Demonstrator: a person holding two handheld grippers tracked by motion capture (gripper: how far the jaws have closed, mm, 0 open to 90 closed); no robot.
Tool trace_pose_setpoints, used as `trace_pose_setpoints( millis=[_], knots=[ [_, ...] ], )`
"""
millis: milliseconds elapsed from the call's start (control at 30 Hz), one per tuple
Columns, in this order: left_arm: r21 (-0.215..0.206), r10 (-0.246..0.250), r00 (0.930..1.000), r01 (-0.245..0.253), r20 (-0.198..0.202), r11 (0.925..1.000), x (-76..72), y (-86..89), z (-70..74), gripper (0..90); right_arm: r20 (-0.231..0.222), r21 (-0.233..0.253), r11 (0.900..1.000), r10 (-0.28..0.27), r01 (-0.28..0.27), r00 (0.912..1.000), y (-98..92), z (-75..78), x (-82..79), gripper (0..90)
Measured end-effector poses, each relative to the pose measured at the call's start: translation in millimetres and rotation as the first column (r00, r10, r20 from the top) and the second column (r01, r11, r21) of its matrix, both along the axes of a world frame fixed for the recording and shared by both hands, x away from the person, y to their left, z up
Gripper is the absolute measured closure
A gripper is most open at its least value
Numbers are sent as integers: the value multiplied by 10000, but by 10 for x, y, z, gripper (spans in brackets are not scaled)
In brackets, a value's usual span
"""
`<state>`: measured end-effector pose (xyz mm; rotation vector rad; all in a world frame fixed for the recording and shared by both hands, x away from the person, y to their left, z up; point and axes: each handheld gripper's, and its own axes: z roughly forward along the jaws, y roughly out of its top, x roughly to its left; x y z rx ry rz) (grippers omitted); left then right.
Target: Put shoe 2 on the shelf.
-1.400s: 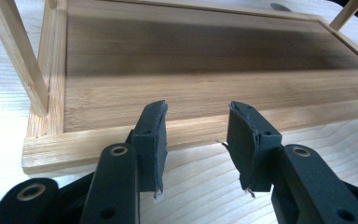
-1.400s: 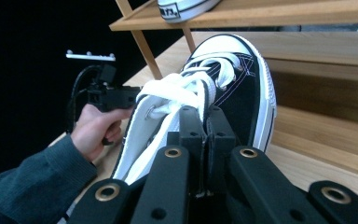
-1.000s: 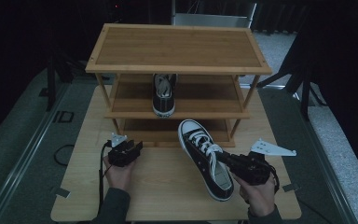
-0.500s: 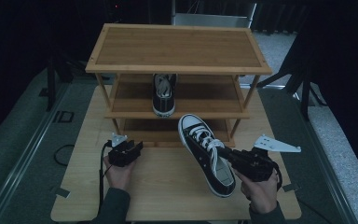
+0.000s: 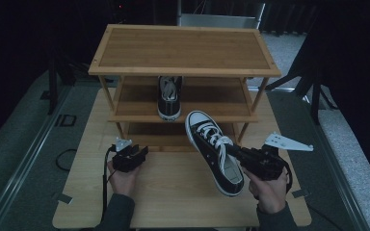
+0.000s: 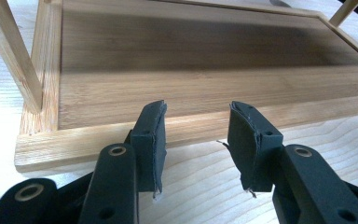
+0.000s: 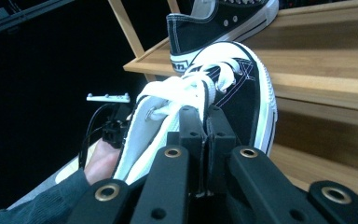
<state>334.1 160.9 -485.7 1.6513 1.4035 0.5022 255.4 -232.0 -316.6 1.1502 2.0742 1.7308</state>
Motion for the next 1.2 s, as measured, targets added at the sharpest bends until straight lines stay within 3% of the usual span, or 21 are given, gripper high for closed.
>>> trace_pose_setpoints(
  millis=[333,1200],
  knots=[
    [-25,-37,10000,37,9,10000,-2,-2,3,571,87,78,9996,-267,266,9996,-1,71,78,885],
    [-172,-38,10000,37,-27,9998,9,0,-4,572,-7,501,9952,-835,835,9965,84,104,522,884]
  ],
)
